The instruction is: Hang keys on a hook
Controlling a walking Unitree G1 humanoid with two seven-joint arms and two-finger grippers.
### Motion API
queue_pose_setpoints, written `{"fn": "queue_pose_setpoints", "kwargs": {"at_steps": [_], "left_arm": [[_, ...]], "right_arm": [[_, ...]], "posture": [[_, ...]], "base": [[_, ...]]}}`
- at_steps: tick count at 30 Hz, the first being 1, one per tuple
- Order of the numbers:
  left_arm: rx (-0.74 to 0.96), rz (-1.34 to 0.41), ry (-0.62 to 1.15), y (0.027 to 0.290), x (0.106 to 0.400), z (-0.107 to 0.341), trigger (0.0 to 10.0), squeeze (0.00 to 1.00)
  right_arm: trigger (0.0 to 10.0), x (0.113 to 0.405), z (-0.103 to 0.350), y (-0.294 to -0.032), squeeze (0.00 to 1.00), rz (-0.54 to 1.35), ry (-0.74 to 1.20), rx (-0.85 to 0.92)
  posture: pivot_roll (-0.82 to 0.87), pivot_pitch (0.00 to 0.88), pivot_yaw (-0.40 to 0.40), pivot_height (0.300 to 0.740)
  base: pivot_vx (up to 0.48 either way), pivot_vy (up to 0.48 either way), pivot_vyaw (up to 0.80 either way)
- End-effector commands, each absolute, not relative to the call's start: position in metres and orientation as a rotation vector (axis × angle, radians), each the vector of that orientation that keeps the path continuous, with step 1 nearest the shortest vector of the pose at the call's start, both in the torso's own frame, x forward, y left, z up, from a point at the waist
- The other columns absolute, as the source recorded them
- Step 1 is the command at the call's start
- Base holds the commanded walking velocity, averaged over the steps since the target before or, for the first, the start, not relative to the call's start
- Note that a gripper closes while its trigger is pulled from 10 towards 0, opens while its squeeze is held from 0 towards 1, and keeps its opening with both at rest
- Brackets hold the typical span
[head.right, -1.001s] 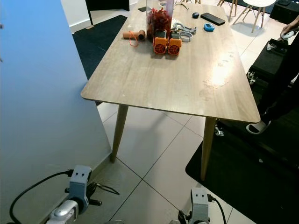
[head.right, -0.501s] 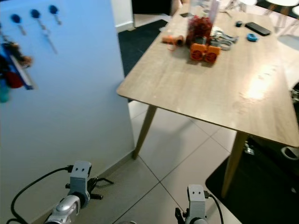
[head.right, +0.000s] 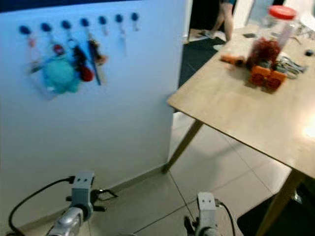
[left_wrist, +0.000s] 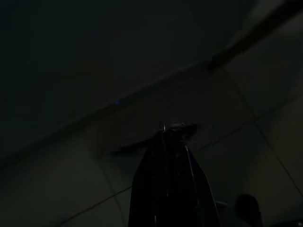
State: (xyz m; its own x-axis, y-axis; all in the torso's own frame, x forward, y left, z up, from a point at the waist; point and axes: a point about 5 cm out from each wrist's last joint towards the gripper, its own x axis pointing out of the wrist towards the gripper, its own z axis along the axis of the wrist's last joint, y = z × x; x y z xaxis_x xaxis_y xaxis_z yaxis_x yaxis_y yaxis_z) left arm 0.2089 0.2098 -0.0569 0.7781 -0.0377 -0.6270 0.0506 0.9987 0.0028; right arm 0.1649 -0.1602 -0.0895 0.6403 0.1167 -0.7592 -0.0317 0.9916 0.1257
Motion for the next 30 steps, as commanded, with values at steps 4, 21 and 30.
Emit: {"fn": "queue_pose_setpoints", "kwargs": {"at_steps": [4, 21, 30], "left_arm": [[0.02, -0.04, 0.658, 0.209, 0.209, -0.056, 10.0, 0.0], [0.024, -0.031, 0.611, 0.208, 0.221, -0.048, 10.0, 0.0], [0.021, -0.041, 0.621, 0.205, 0.222, -0.049, 10.0, 0.0]], "right_arm": [[10.0, 0.165, -0.089, -0.162, 0.0, 0.085, 0.871, 0.104], [10.0, 0.179, -0.083, -0.157, 0.0, 0.108, 0.826, 0.096], [10.0, 0.185, -0.08, -0.164, 0.0, 0.034, 0.798, 0.117]], "posture": [[0.11, 0.024, -0.044, 0.74], [0.11, 0.0, -0.044, 0.74], [0.11, 0.001, -0.045, 0.74]], "base": [[0.0, 0.0, 0.78], [0.0, 0.0, 0.78], [0.0, 0.0, 0.5]]}}
